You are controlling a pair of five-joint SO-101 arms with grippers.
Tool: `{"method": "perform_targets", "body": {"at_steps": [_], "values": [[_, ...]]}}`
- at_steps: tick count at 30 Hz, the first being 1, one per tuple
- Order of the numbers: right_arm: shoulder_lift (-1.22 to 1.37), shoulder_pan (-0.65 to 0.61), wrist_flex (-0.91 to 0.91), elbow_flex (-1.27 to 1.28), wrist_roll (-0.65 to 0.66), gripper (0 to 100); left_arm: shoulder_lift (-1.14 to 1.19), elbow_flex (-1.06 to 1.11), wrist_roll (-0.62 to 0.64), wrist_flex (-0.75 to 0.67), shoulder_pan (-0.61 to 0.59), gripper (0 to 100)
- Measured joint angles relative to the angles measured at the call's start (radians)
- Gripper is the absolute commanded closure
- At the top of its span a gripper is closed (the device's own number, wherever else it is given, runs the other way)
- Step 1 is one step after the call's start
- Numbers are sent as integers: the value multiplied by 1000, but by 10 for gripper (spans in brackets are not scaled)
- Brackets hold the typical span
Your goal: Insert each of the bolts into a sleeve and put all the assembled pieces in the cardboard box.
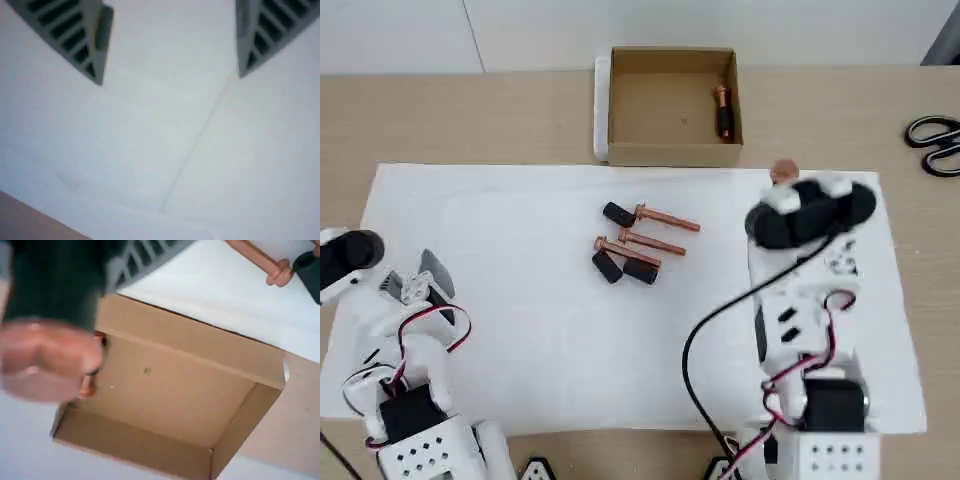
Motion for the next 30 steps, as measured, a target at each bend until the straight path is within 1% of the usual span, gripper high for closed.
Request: {"method": "perform_targets", "body": {"at_steps": [4, 7, 10, 14, 17, 21, 30], "values": [[259, 3, -6, -190, 0, 995, 0, 0, -141, 0, 0, 830], [454, -9, -86, -302, 0, 995, 0, 0, -199, 0, 0, 830], [623, -60, -186, -393, 0, 995, 0, 0, -213, 23, -25, 830], [824, -146, -275, -500, 0, 995, 0, 0, -235, 75, -74, 830], [948, -181, -308, -583, 0, 995, 0, 0, -308, 121, -100, 831], [1106, -187, -324, -692, 0, 995, 0, 0, -339, 161, -120, 832], [1386, -190, -324, -941, 0, 995, 0, 0, -347, 164, -117, 831]]}}
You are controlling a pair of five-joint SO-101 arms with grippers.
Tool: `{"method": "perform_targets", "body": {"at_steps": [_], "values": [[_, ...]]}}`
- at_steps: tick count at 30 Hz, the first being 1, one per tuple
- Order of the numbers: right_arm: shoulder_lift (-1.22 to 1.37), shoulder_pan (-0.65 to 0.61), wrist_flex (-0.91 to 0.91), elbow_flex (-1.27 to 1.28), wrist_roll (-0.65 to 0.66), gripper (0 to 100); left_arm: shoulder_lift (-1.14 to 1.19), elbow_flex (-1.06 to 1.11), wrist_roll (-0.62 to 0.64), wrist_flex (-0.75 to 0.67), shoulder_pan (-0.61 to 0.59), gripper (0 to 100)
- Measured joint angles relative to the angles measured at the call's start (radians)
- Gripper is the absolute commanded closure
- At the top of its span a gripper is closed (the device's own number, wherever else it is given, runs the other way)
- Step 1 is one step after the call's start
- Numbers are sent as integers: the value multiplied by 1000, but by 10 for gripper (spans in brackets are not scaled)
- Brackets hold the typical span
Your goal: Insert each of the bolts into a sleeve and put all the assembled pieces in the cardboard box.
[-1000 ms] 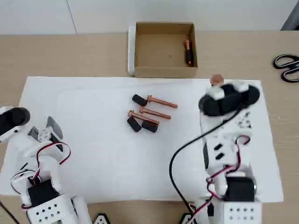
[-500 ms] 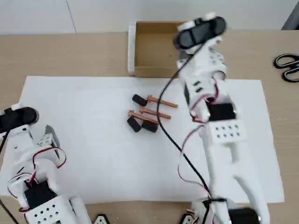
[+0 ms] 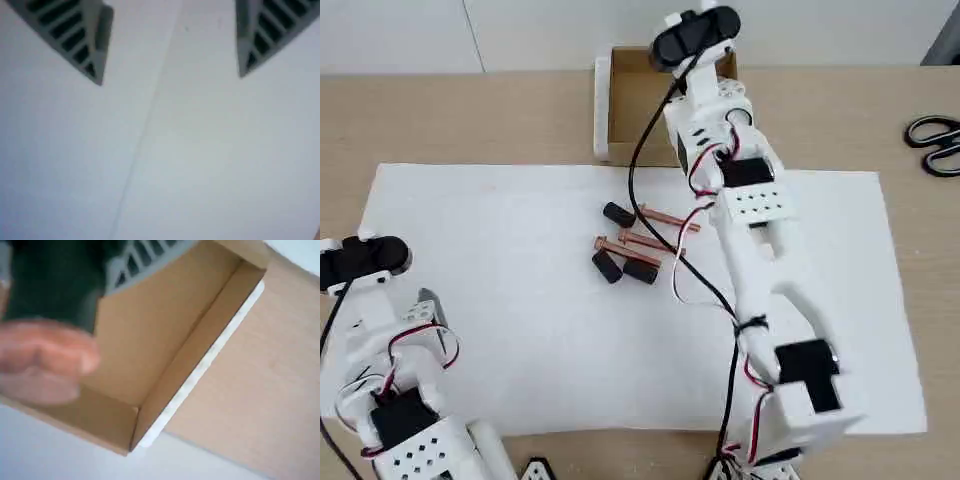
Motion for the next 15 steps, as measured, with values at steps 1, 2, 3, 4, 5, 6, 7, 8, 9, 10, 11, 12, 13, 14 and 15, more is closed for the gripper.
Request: {"method": "perform_targets", "body": {"at_steps": [1, 2, 3, 4, 5, 6, 7, 8, 9, 10, 11, 12, 13, 14, 15], "values": [[35, 0, 0, -34, 0, 995, 0, 0, 0, 0, 0, 831], [71, 0, 0, -68, 0, 995, 0, 0, 0, 0, 0, 831], [107, 0, 0, -103, 0, 995, 0, 0, 0, 0, 0, 831], [147, 0, 0, -141, 0, 995, 0, 0, 0, 0, 0, 831], [189, 0, 0, -178, 0, 995, 0, 0, 0, 0, 0, 831], [227, 0, 0, -215, 0, 995, 0, 0, 0, 0, 0, 831], [269, 0, 0, -253, 0, 995, 0, 0, 0, 0, 0, 831], [310, 0, 0, -293, 0, 995, 0, 0, 0, 0, 0, 831], [351, 0, 0, -334, 0, 995, 0, 0, 0, 0, 0, 831], [393, 0, 0, -374, 0, 995, 0, 0, 0, 0, 0, 831], [433, 0, 0, -413, 0, 995, 0, 0, 0, 0, 0, 831], [477, 2, 0, -456, 0, 995, 0, 0, 0, 0, 0, 831], [517, 3, 0, -496, 0, 995, 0, 0, 0, 0, 0, 831], [555, 5, 0, -532, 0, 995, 0, 0, 0, 0, 0, 831], [594, 8, 0, -569, 0, 995, 0, 0, 0, 0, 0, 831]]}}
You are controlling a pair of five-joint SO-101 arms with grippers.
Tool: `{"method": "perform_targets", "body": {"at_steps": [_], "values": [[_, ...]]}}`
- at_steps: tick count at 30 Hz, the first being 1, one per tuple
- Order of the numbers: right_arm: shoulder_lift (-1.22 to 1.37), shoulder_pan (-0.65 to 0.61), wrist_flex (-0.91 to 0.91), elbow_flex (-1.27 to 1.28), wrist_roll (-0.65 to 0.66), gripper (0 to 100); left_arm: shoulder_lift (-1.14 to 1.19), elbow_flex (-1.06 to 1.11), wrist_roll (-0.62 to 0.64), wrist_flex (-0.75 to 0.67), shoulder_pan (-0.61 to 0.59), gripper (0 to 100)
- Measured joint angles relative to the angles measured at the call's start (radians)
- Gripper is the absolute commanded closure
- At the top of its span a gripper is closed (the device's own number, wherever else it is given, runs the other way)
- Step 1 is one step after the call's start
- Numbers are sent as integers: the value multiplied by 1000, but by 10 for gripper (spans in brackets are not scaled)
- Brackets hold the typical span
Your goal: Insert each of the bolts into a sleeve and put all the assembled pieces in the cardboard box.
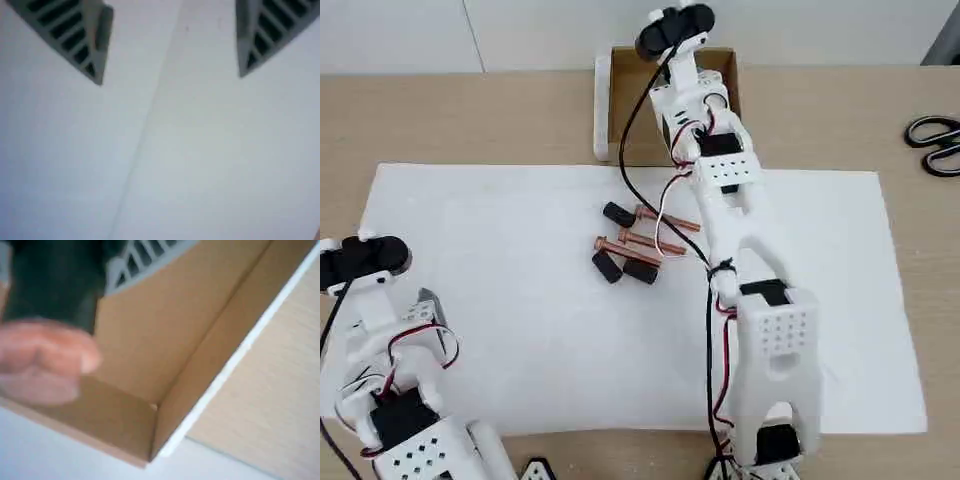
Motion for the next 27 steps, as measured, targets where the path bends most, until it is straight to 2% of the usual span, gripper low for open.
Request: {"method": "perform_targets", "body": {"at_steps": [10, 21, 27], "values": [[195, 2, 0, -187, 3, 991, 0, 0, 0, 0, 0, 831], [241, 2, 0, -189, 6, 990, 0, 0, 0, 0, 0, 831], [242, 41, 0, -189, 6, 990, 0, 0, 0, 14, 0, 831]]}}
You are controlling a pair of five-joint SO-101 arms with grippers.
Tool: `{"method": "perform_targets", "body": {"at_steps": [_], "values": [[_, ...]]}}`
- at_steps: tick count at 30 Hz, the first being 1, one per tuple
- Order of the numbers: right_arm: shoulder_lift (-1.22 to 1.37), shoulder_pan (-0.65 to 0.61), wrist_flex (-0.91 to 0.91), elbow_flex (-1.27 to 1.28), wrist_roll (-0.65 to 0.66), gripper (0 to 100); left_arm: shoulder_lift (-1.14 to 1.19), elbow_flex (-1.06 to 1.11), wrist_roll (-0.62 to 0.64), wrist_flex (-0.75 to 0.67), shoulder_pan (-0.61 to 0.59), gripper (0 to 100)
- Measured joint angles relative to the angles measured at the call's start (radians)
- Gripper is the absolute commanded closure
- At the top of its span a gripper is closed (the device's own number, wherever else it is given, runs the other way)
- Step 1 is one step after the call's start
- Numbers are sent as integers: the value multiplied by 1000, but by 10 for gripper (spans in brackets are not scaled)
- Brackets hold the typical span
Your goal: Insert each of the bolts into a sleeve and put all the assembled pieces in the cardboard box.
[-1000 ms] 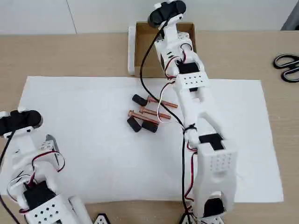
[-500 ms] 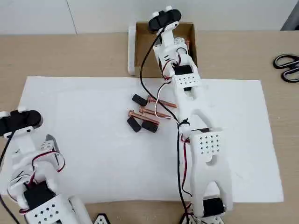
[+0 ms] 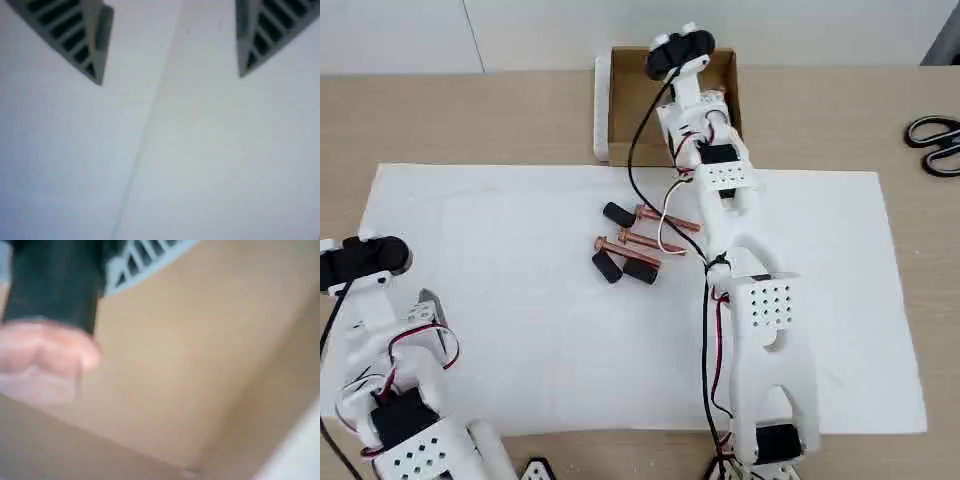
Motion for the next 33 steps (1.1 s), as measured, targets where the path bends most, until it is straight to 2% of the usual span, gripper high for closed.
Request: {"method": "perform_targets", "body": {"at_steps": [4, 15, 20, 25, 33], "values": [[8, 40, 0, 0, 0, 990, 0, 0, 0, 14, 0, 831], [49, 37, 0, 0, 0, 965, 0, 0, 0, 14, 0, 831], [49, 35, 0, 0, 0, 890, 0, 0, 0, 55, 64, 832], [49, 34, 11, 0, 0, 890, 0, -29, 0, 75, 114, 833], [49, 34, 17, -15, 0, 888, 0, -40, 0, 77, 117, 833]]}}
